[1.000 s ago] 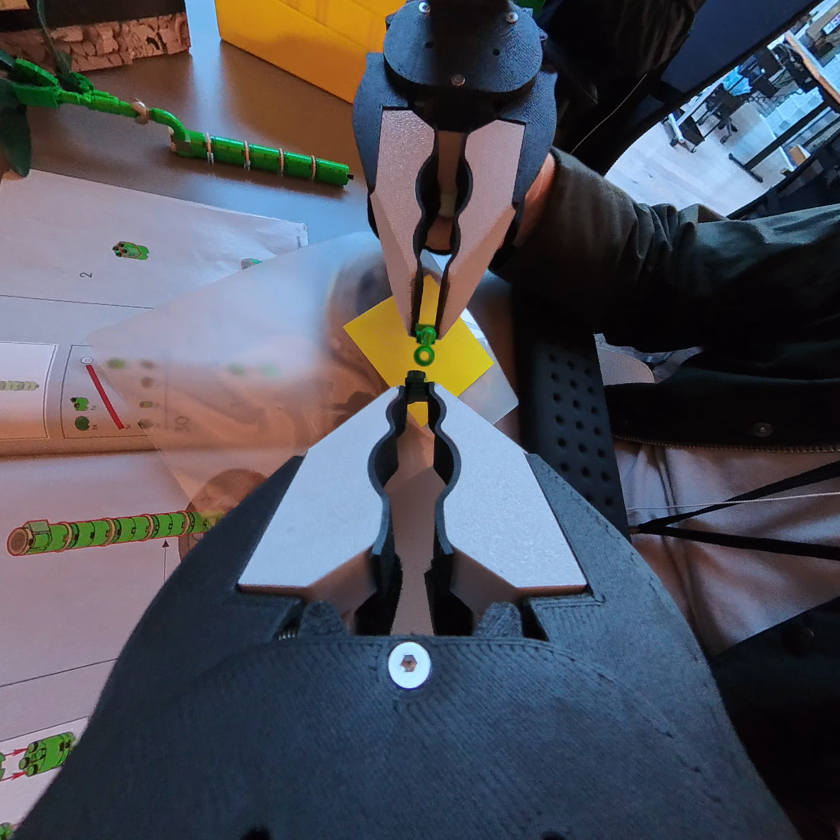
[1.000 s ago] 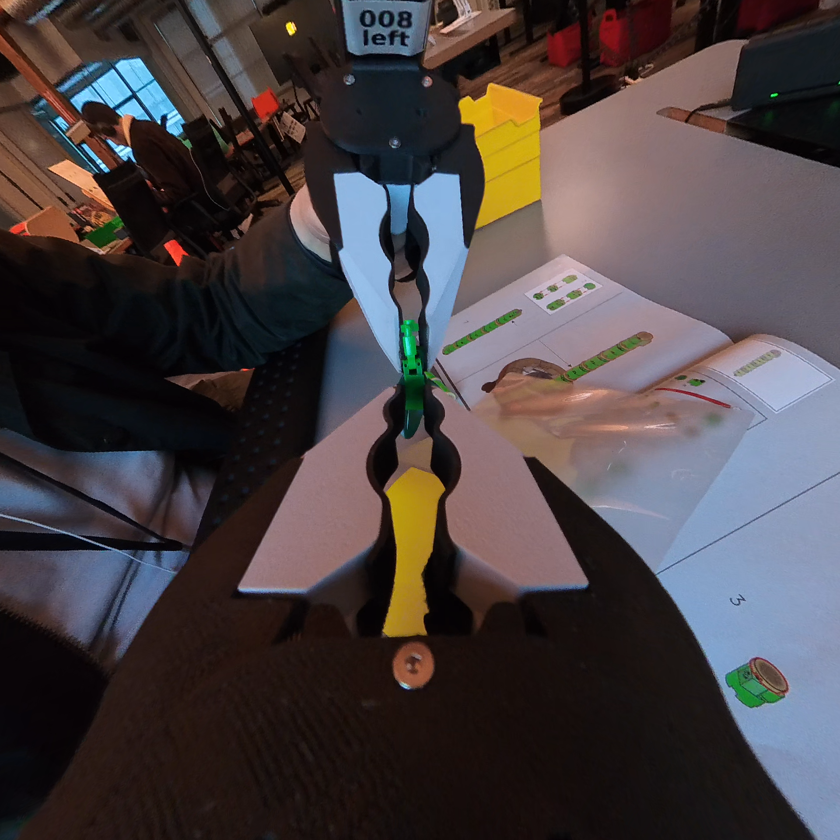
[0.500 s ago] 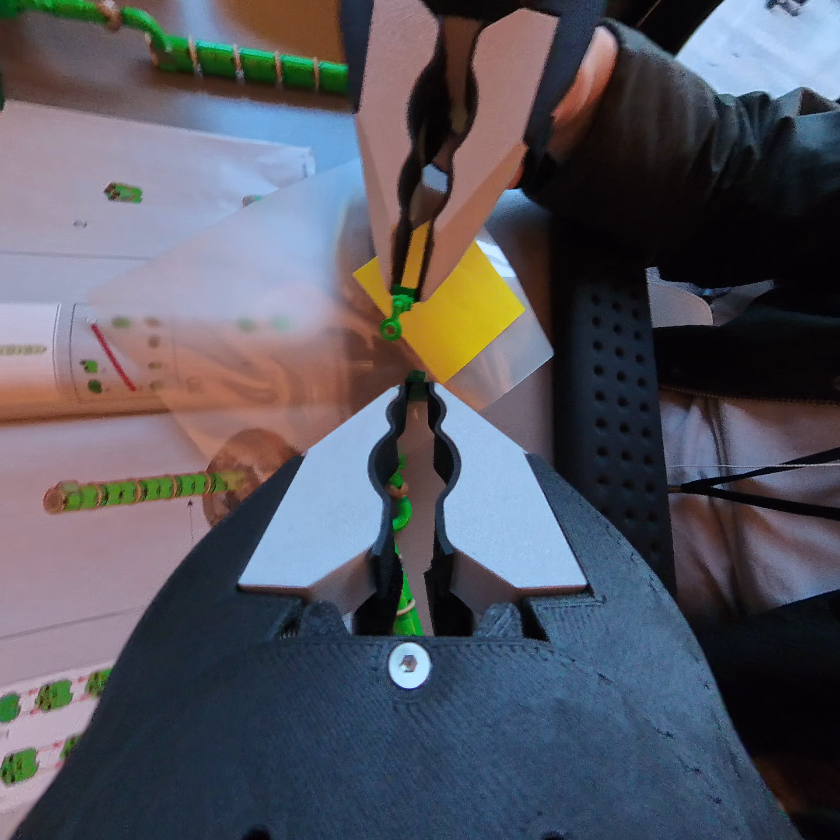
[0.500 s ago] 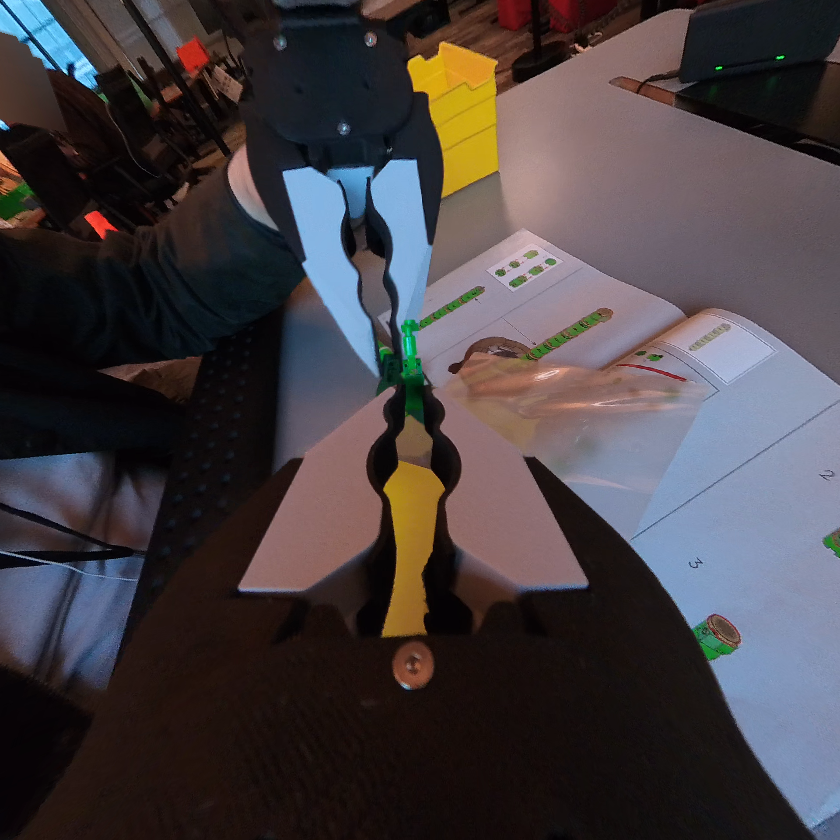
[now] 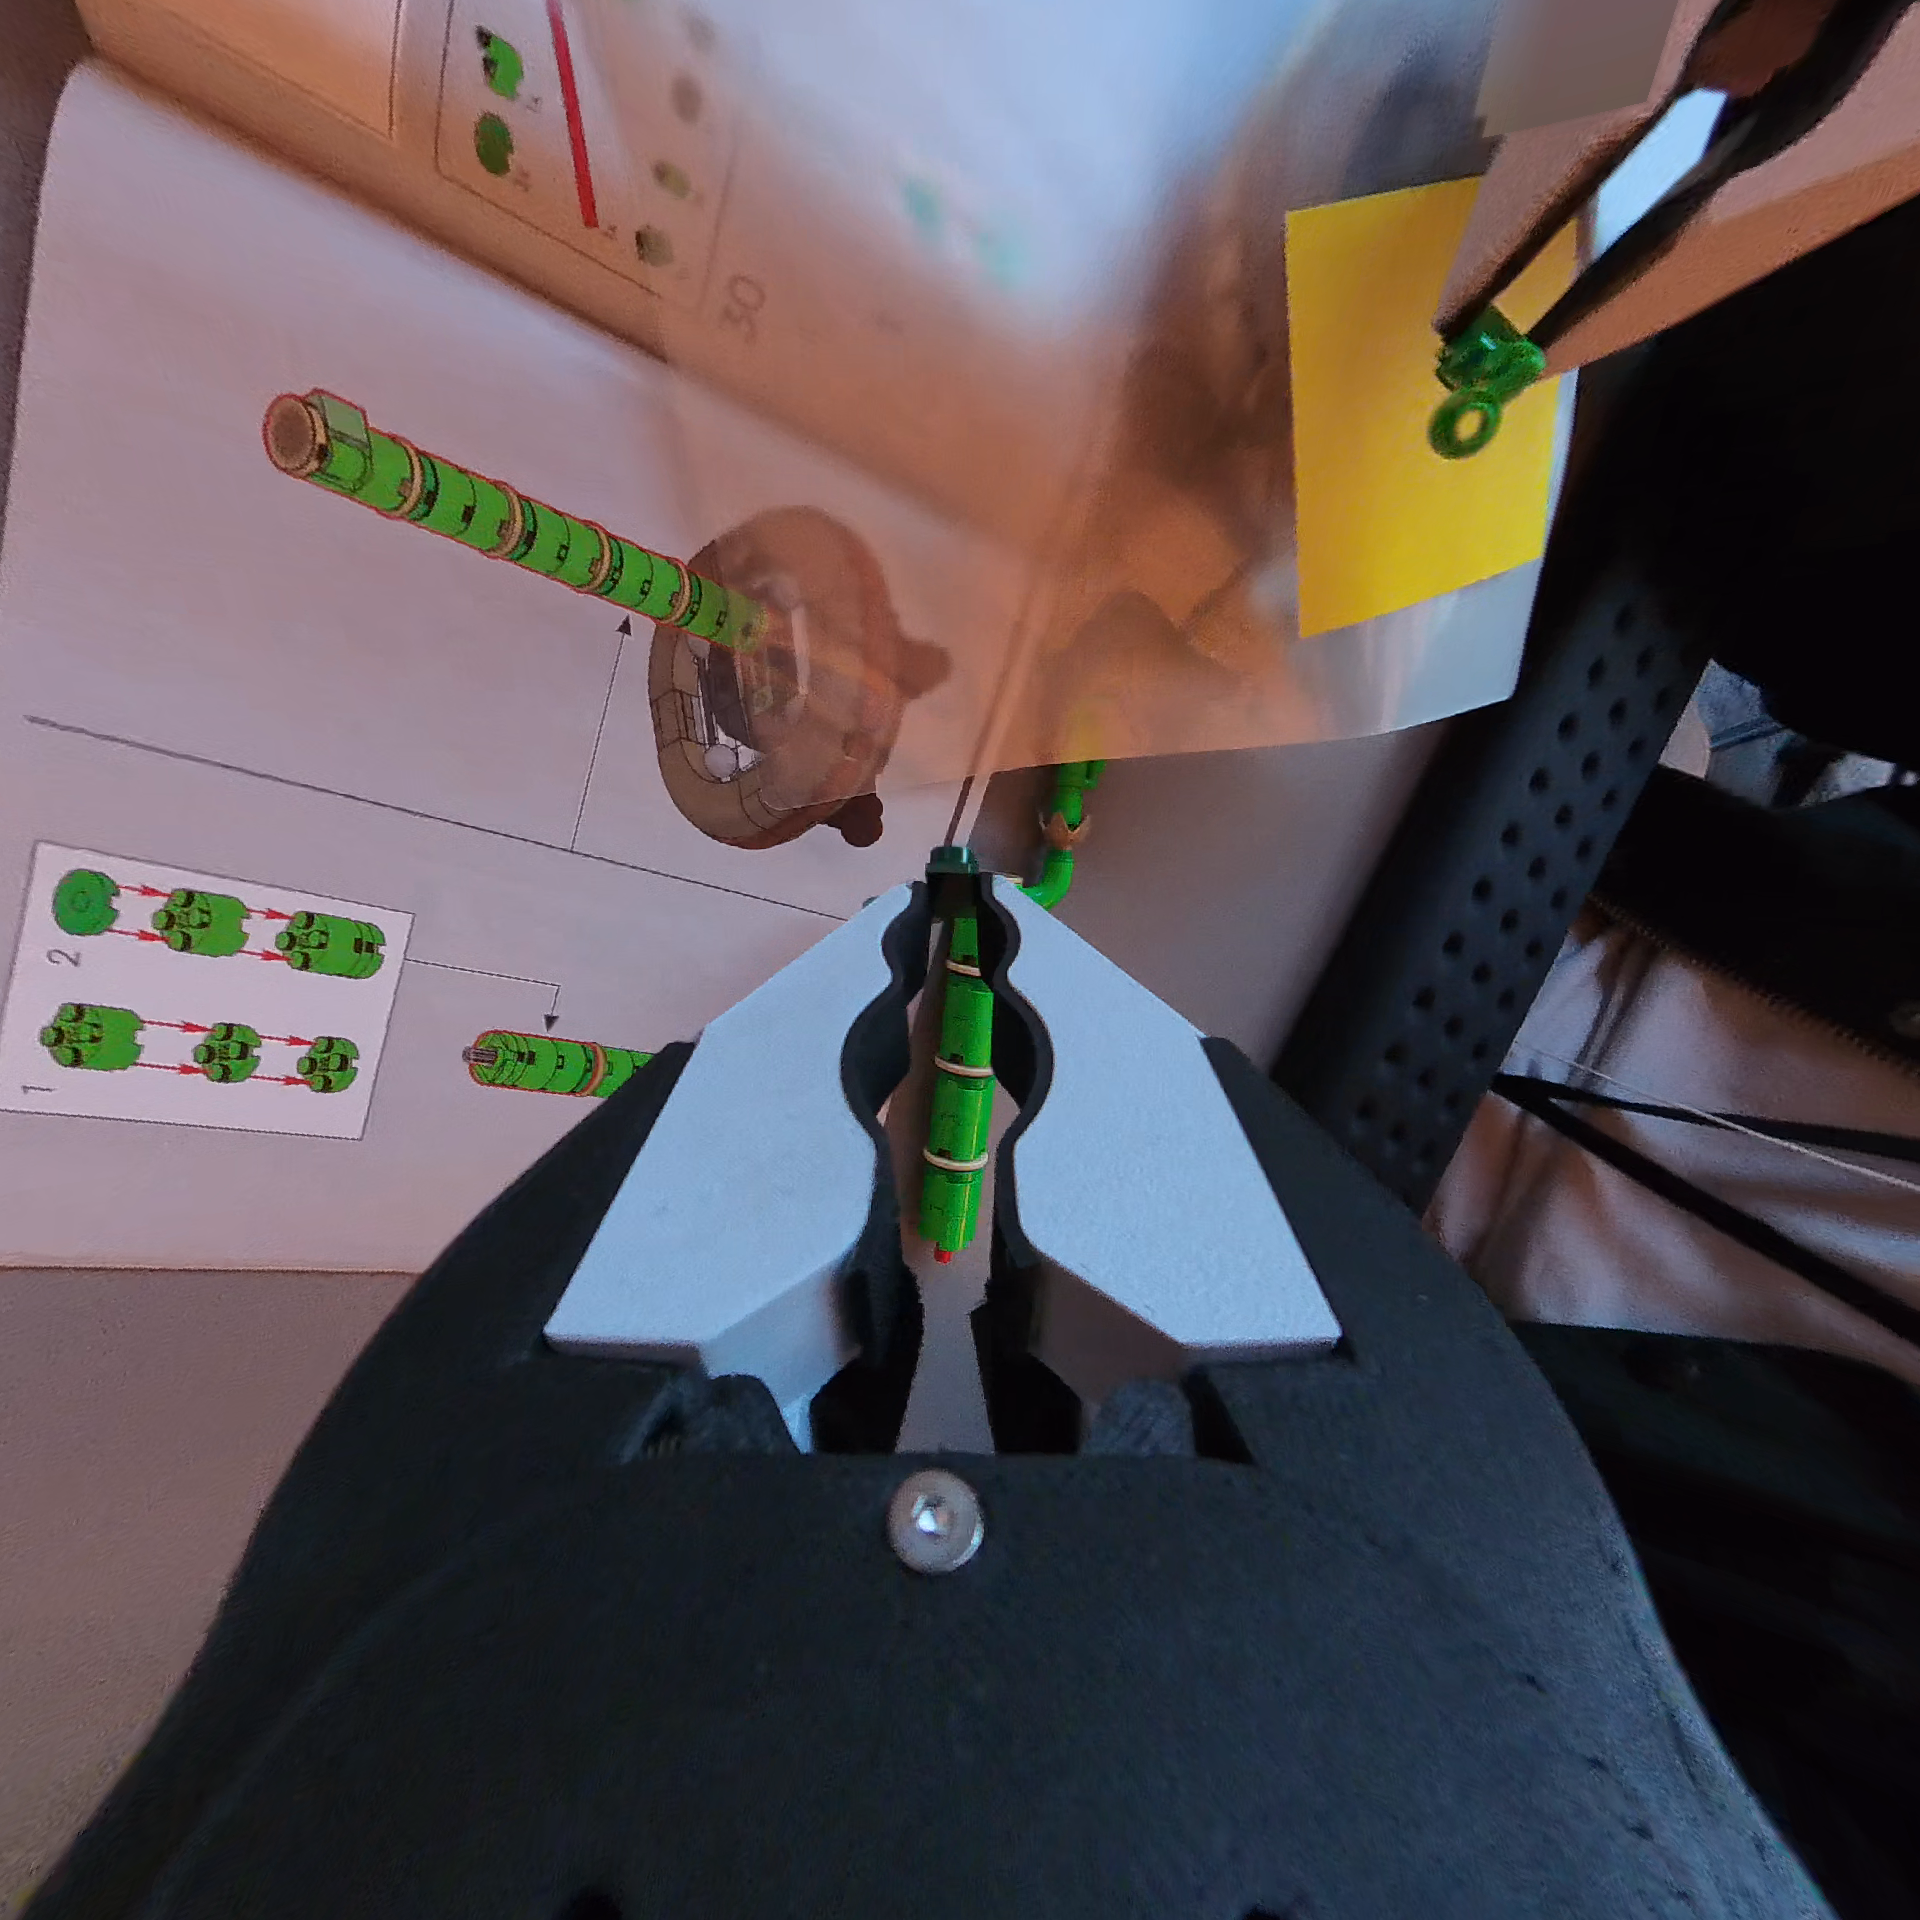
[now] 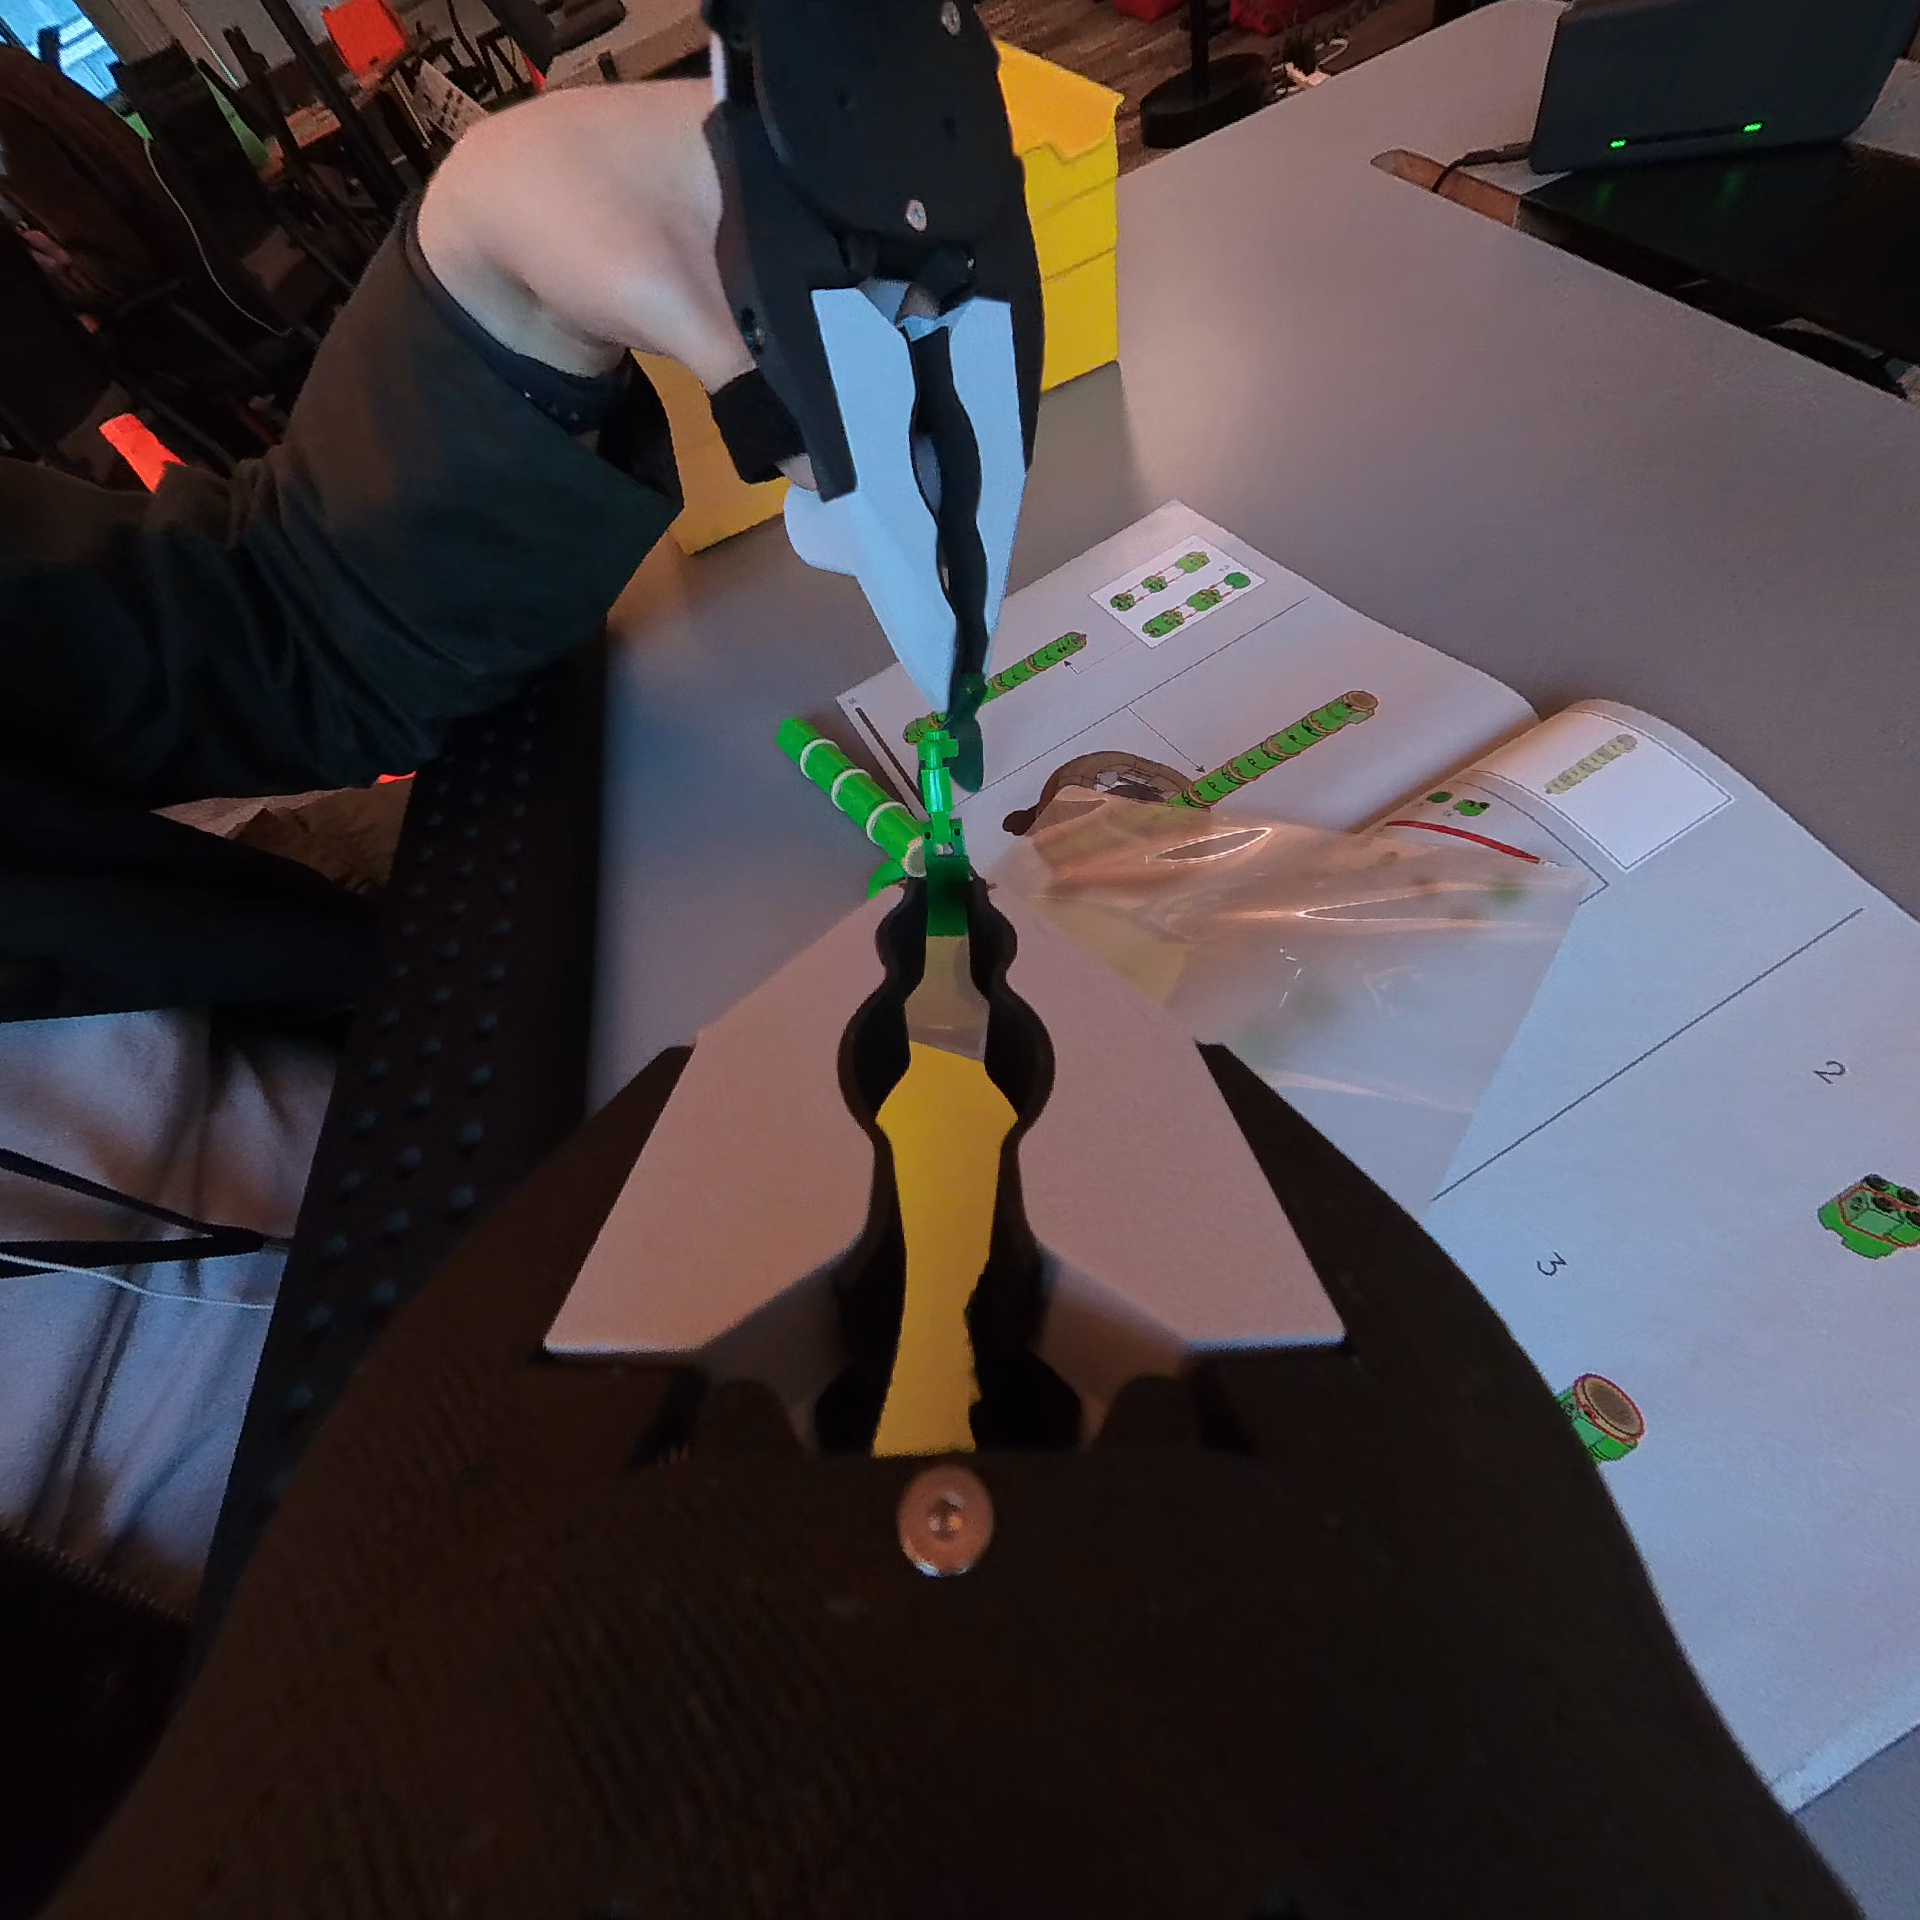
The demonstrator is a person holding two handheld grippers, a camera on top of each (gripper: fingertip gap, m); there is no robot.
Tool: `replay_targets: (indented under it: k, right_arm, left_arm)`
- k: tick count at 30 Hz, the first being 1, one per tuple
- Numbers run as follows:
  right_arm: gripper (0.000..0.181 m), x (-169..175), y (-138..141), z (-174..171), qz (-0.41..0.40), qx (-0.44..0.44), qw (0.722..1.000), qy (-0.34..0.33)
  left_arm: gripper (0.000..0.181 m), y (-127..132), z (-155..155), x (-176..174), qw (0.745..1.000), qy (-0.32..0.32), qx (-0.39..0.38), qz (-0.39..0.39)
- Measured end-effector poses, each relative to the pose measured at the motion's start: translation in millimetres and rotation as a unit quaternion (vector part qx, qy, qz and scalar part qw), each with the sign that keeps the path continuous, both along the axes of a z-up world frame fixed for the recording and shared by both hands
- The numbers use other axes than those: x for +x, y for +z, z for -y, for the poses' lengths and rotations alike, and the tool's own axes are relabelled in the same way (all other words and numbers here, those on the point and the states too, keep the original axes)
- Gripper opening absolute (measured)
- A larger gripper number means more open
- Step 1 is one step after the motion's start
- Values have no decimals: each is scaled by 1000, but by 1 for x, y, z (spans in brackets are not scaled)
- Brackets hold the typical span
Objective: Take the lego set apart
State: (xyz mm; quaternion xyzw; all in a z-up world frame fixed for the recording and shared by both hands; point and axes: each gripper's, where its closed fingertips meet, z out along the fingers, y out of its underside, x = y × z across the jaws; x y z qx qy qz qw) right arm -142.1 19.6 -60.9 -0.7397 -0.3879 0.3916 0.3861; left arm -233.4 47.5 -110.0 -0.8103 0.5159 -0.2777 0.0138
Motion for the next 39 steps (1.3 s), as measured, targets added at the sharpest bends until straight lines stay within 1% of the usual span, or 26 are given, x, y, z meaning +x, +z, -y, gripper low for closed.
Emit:
replay_targets:
  k: [3, 5, 10, 14, 18, 21, 23, 25, 27, 28, 29, 30, 31, 33, 34, 36, 38, 39]
  right_arm:
    - [6, -1, -1, 0, 3, -1, 1000, 1]
    - [6, -1, -1, 0, 4, 0, 1000, 1]
    - [6, -1, -2, 0, 7, 1, 1000, 1]
    - [6, -2, -3, 0, 9, 2, 1000, 1]
    - [6, -3, -4, 0, 10, 2, 1000, 2]
    - [6, -2, -5, 0, 12, 2, 1000, 1]
    - [6, -2, -6, -1, 13, 2, 1000, 0]
    - [6, -1, -6, -2, 14, 7, 1000, -3]
    - [6, -1, -4, -3, 12, 16, 1000, -6]
    - [7, -1, -2, -4, 9, 22, 1000, -8]
    - [6, 0, 0, -4, 4, 24, 1000, -10]
    - [6, 0, 3, -4, -3, 23, 1000, -11]
    - [6, 0, 5, -4, -12, 23, 1000, -13]
    - [7, 1, 10, -3, -31, 19, 999, -11]
    - [7, 1, 14, -3, -44, 16, 999, -9]
    - [7, 0, 22, -1, -71, 11, 997, -5]
    - [7, 0, 30, 2, -100, 6, 995, 2]
    - [7, -1, 34, 3, -114, 4, 994, 6]
  left_arm:
    - [7, -9, -7, -6, 999, 30, -12, -23]
    - [7, -9, -6, -11, 997, 56, -51, -32]
    - [7, -10, -7, -20, 991, 94, -91, -39]
    - [7, -13, -15, -14, 986, 121, -116, -27]
    - [8, -25, -29, -2, 979, 153, -136, -3]
    - [31, -34, -29, 2, 971, 168, -168, -1]
    - [35, -35, -29, 5, 967, 173, -188, 10]
    - [44, -30, -34, 8, 967, 182, -176, 25]
    - [44, -19, -47, 8, 971, 198, -127, 42]
    - [42, -7, -53, 11, 974, 199, -94, 63]
    - [41, 10, -57, 18, 975, 189, -61, 99]
    - [40, 32, -57, 28, 974, 167, -30, 150]
    - [38, 58, -51, 40, 968, 131, -8, 216]
    - [35, 107, -18, 58, 939, 32, -6, 343]
    - [36, 122, -3, 62, 924, -4, -17, 382]
    - [34, 133, 14, 67, 908, -40, -23, 417]
    - [30, 134, 17, 72, 896, -57, 23, 439]
    - [26, 137, 22, 74, 886, -73, 45, 456]
